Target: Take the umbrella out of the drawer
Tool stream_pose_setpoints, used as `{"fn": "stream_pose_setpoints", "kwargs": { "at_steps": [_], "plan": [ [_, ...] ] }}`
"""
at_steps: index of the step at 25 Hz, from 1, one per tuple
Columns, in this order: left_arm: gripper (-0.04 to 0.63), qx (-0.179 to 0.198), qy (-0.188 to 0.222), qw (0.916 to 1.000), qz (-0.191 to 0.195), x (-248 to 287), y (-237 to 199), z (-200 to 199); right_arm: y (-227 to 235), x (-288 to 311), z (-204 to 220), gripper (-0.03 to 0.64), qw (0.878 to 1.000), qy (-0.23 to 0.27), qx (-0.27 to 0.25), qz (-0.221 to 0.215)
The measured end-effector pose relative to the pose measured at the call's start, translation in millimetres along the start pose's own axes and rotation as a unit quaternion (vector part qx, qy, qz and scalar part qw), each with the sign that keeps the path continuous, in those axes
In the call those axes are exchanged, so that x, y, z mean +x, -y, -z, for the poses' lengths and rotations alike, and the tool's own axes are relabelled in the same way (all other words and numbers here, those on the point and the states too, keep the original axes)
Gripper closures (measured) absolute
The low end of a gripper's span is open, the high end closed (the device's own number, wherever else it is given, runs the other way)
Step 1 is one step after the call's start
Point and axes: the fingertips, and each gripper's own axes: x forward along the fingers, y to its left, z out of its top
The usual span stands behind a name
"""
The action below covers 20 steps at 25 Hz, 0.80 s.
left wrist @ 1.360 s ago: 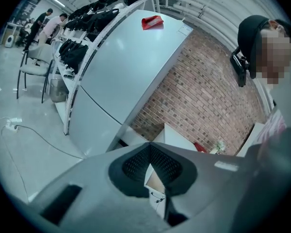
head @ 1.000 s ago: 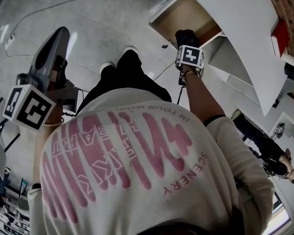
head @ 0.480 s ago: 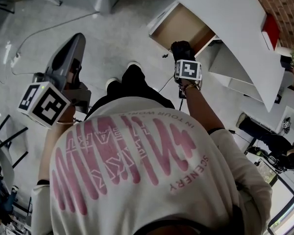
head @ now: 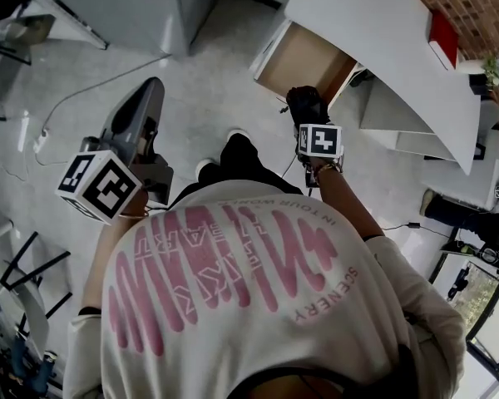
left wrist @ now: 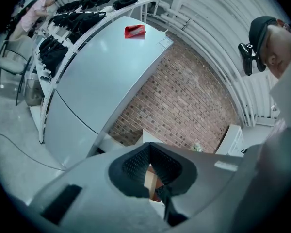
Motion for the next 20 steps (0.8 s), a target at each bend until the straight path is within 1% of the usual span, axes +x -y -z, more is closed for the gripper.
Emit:
{"fn": "stream_pose_setpoints", "kwargs": {
  "at_steps": [7, 15, 20],
  "plan": [
    [0.594, 0.007, -0.008, 0.9997, 0.024, -3, 11, 1, -16, -22, 7, 0.348, 0.999, 0.021, 0.026, -0.013],
    [0.594, 0.008, -0.013, 0.9994, 0.032, -11, 11, -2, -35, -44, 5, 0.348, 0.998, 0.042, 0.041, -0.024],
    [0.594, 0.009, -0.016, 0.9992, 0.037, -4, 15, -3, -48, -56, -8, 0.348, 0.996, 0.060, 0.048, -0.047]
  ]
}}
